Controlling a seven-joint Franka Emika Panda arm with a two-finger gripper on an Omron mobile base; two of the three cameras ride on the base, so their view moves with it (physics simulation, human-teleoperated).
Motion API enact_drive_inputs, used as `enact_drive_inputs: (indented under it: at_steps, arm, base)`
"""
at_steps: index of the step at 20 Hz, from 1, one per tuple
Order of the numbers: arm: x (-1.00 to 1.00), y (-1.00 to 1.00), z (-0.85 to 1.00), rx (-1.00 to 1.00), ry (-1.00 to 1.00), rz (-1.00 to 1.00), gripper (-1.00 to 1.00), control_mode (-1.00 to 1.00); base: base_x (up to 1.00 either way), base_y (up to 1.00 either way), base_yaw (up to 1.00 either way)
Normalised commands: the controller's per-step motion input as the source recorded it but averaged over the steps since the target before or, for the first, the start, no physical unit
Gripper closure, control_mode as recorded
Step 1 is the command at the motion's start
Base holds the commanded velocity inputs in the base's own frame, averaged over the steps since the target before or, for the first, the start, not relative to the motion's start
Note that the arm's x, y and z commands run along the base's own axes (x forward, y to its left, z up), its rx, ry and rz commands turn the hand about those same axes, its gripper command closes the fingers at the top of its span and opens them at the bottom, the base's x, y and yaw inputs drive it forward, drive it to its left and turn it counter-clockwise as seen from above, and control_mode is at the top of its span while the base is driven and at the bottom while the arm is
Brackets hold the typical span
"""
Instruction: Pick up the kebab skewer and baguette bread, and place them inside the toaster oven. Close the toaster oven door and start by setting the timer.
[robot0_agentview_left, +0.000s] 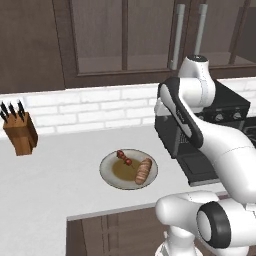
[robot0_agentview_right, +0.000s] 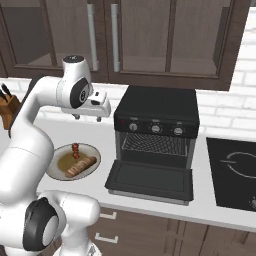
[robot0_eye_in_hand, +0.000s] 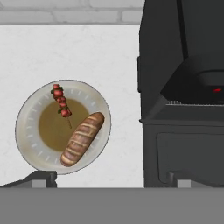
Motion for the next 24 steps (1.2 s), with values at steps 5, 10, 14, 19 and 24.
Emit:
enact_drive_inputs:
  at_steps: [5,10,14,19,24]
  arm:
    - [0.0,0.0,0.0,0.0,0.0,0.0,-1.0,-1.0]
    - [0.0,0.0,0.0,0.0,0.0,0.0,-1.0,-1.0]
    - [0.0,0.0,0.0,0.0,0.0,0.0,-1.0,-1.0]
    - [-0.25,-0.23,-0.15,0.05,-0.04,0.0,-1.0,-1.0]
    - [-0.43,-0.66,-0.32,0.06,-0.19,0.06,-1.0,-1.0]
  base:
    - [0.0,0.0,0.0]
    - [0.0,0.0,0.0]
    - [0.0,0.0,0.0]
    - [0.0,0.0,0.0]
    - [0.0,0.0,0.0]
